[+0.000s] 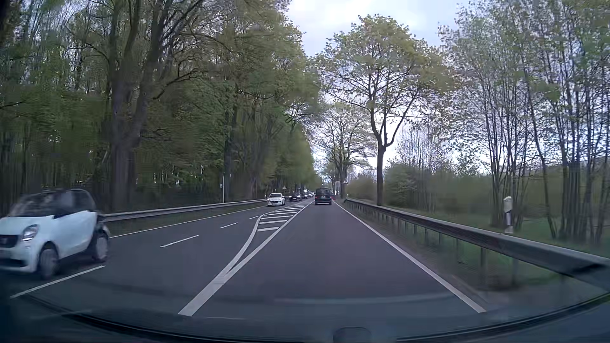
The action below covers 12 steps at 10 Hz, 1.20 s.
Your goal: Follow the waypoints while adhering to traffic rules and regulations
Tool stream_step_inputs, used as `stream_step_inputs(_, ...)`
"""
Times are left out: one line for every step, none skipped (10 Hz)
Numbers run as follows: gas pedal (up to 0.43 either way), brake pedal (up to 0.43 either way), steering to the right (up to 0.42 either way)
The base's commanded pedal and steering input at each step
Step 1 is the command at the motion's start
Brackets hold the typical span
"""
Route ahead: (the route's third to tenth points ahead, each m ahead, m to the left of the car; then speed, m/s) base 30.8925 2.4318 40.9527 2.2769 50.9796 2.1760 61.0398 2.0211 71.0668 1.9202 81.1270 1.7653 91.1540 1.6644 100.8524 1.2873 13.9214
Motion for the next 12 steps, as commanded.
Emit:
stream_step_inputs(0.189, 0.000, -0.003)
stream_step_inputs(0.189, 0.000, -0.003)
stream_step_inputs(0.189, 0.000, -0.003)
stream_step_inputs(0.189, 0.006, -0.003)
stream_step_inputs(0.189, 0.006, -0.002)
stream_step_inputs(0.189, 0.000, -0.003)
stream_step_inputs(0.189, 0.006, -0.002)
stream_step_inputs(0.189, 0.000, -0.002)
stream_step_inputs(0.189, 0.000, -0.002)
stream_step_inputs(0.189, 0.006, -0.002)
stream_step_inputs(0.189, 0.000, -0.002)
stream_step_inputs(0.189, 0.006, -0.002)
